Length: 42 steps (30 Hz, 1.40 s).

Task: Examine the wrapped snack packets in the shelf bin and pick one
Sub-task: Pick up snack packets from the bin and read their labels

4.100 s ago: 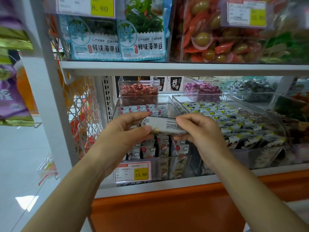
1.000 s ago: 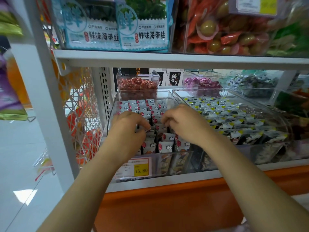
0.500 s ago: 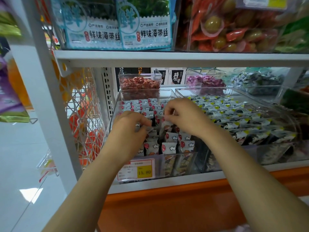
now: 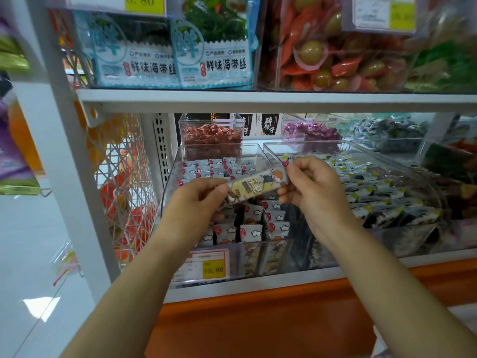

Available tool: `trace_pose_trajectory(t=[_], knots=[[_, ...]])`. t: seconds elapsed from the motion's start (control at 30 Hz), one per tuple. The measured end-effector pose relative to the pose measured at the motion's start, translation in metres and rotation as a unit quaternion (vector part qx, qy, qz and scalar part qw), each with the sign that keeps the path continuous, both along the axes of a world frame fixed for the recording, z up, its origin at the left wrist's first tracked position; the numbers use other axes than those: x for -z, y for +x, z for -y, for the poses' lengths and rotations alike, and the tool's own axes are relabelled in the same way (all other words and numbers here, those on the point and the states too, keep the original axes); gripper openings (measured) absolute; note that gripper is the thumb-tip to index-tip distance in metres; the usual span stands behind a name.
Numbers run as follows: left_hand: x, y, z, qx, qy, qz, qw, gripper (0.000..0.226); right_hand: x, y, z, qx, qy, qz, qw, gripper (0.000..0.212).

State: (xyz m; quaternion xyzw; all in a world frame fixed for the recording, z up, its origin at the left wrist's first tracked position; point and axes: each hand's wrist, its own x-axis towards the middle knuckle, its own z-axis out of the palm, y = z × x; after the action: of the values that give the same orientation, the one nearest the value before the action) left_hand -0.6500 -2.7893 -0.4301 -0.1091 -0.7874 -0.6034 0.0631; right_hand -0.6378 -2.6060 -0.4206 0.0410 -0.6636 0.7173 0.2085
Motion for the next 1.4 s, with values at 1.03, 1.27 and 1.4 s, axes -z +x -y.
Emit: trace_pose_trajectory(t=[1.03,1.27,1.4], knots=[[-0.003,0.000,0.012,0.057,0.161,0.015,0.985,0.011,0.006,0.004,-0.002,-0.020,-0.066,0.036,0.997,0.014],[-0.004,-0.002,0.013,0.093,0.193,0.072,0.974,0.020,0.008,0.003,-0.001,-0.014,-0.014,-0.003,1.000,0.010],[-0.003,-0.001,0.011,0.092,0.176,0.061,0.978,0.051,0.009,0.004,0.003,-0.022,0.050,-0.006,0.998,0.021]])
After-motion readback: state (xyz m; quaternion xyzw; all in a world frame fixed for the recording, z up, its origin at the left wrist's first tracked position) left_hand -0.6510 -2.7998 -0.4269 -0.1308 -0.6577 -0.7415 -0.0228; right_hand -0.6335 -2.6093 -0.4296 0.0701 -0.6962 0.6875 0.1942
